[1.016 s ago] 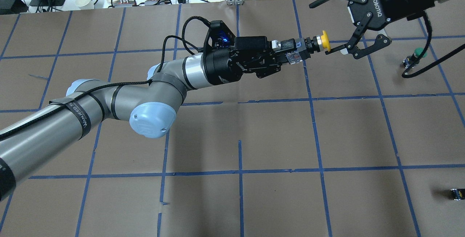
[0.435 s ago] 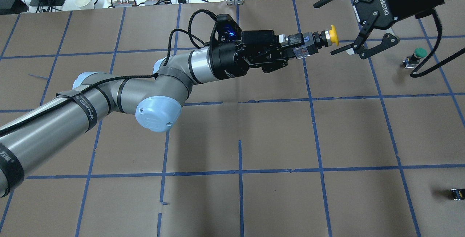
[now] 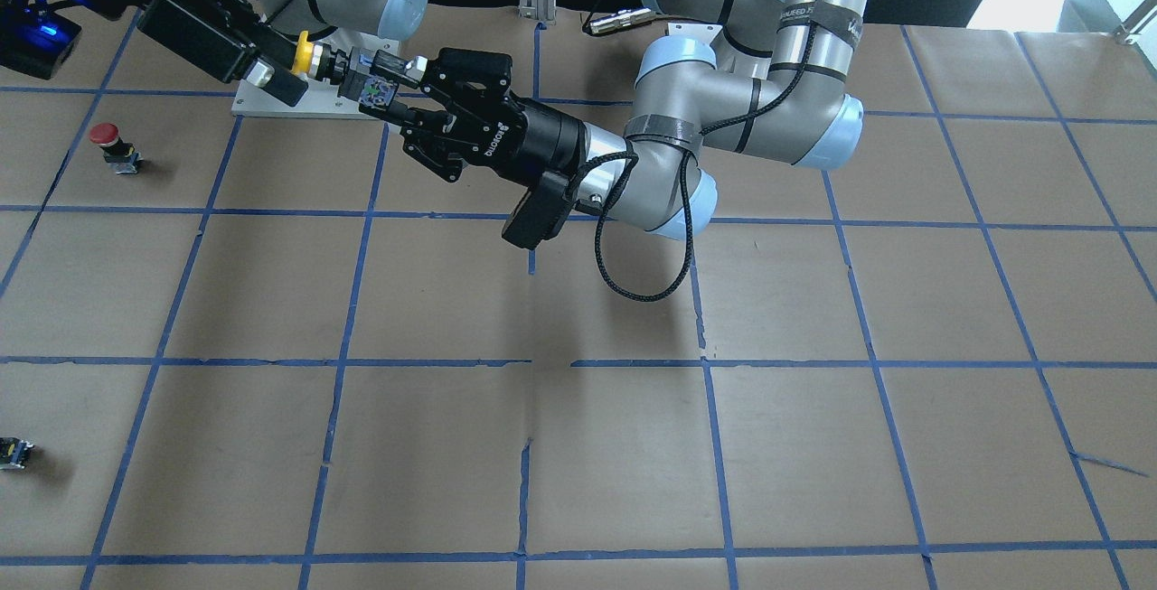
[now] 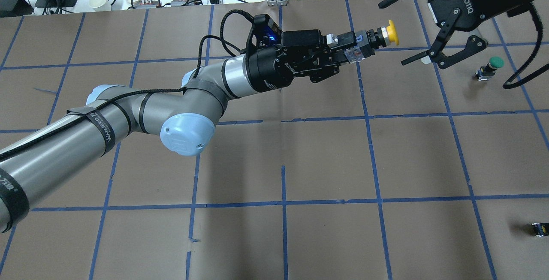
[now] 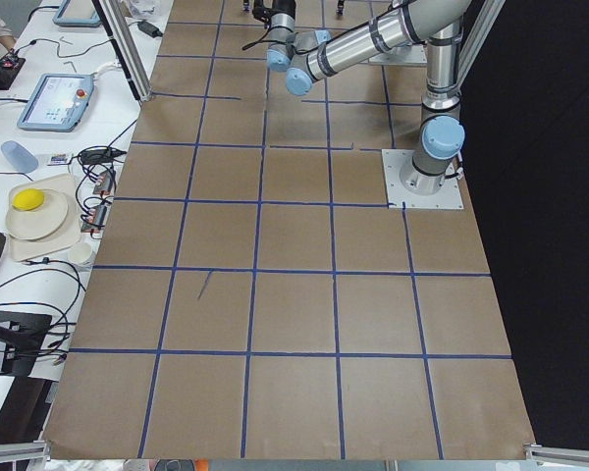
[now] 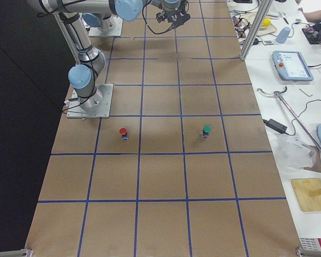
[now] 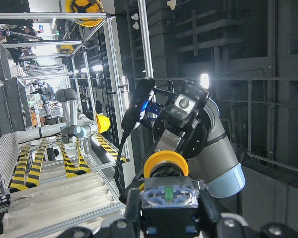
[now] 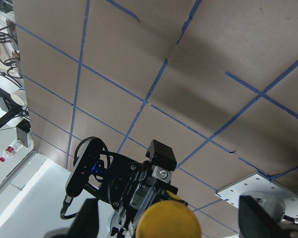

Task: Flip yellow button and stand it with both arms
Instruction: 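Carry the block toward the right gripper while the right gripper approaches, then close the right gripper on the yellow cap and open the left gripper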

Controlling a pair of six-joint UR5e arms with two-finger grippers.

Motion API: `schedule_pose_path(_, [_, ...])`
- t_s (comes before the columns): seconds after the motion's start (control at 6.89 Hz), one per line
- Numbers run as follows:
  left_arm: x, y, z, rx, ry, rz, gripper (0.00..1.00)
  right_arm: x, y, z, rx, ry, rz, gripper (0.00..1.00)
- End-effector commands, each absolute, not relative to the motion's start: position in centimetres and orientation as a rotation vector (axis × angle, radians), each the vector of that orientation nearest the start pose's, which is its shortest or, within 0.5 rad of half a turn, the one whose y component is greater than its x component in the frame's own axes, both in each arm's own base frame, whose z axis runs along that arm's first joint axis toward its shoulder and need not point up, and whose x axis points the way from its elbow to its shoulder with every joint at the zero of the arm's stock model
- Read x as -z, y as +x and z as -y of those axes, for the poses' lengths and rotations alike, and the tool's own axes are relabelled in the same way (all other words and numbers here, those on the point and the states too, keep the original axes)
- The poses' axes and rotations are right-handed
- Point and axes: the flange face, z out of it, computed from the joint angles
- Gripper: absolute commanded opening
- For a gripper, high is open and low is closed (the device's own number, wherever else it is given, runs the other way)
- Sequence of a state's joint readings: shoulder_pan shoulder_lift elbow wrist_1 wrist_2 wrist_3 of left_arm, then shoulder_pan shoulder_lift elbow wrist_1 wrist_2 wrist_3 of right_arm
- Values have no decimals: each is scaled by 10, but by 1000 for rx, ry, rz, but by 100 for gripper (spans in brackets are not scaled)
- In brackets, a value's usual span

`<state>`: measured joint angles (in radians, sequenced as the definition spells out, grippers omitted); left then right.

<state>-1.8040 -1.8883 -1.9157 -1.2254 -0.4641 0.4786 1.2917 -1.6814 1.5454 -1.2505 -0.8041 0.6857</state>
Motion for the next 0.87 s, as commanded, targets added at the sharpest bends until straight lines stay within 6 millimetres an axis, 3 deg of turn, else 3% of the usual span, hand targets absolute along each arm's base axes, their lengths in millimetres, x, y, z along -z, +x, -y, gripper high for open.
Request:
schedule_pose_path(0.0, [-336, -344, 484, -43, -115, 1125, 5, -553, 79, 460, -424, 1195, -2078, 96])
schedule_pose_path(0.15, [-337, -344, 484, -44, -117, 1126, 6, -553, 79, 459, -424, 1194, -2076, 83])
schedule_pose_path(0.44, [-336, -343, 483, -42, -115, 1127, 6, -553, 79, 459, -426, 1195, -2076, 40])
schedule_pose_path(0.58, [-337, -343, 483, -43, -116, 1127, 6, -553, 79, 459, -426, 1195, -2076, 27])
schedule_pose_path(0.73, [-336, -343, 483, -42, -115, 1128, 7, -553, 79, 459, -424, 1194, -2076, 26])
